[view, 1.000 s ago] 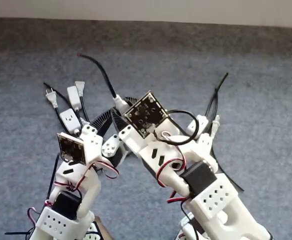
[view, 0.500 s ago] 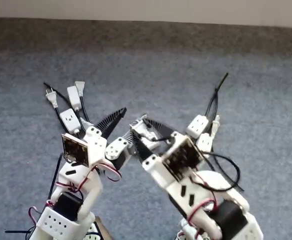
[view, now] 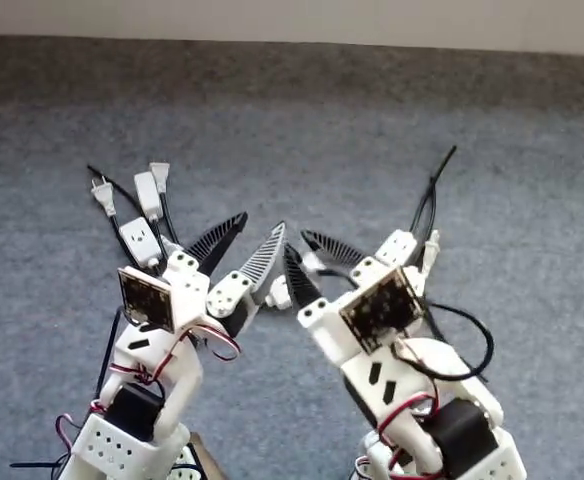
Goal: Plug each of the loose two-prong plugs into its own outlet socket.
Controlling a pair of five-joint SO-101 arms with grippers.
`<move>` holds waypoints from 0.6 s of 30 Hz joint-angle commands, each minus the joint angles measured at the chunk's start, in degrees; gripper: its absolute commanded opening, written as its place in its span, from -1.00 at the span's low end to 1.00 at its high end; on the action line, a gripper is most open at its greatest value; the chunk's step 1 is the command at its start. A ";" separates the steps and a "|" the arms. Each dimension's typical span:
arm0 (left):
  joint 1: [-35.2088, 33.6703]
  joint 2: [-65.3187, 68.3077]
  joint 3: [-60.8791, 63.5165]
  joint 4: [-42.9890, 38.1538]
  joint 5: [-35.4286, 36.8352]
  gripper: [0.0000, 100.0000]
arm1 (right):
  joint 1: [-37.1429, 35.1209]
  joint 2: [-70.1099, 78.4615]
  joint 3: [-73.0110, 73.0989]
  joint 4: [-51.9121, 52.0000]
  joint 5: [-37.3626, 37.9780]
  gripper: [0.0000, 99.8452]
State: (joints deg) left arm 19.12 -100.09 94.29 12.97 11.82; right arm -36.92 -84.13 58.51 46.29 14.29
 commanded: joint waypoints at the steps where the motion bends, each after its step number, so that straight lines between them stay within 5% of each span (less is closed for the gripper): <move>1: 0.57 -0.31 -2.33 0.00 0.09 -0.62 | 1.54 5.49 -6.73 -2.59 0.79 -0.87; 8: -0.31 -0.31 -1.71 0.09 0.00 -0.62 | 3.82 16.57 -17.10 -0.40 0.70 -0.87; 14: -11.82 -0.31 -0.57 0.00 0.00 -0.62 | 11.56 19.56 -17.63 7.08 1.05 -0.86; 18: -15.60 -0.22 -0.22 0.09 0.09 -0.62 | 15.34 21.85 -18.07 16.57 5.89 -0.69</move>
State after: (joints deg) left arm 5.76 -100.09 94.29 12.97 11.82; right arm -24.62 -63.91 43.91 57.10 17.54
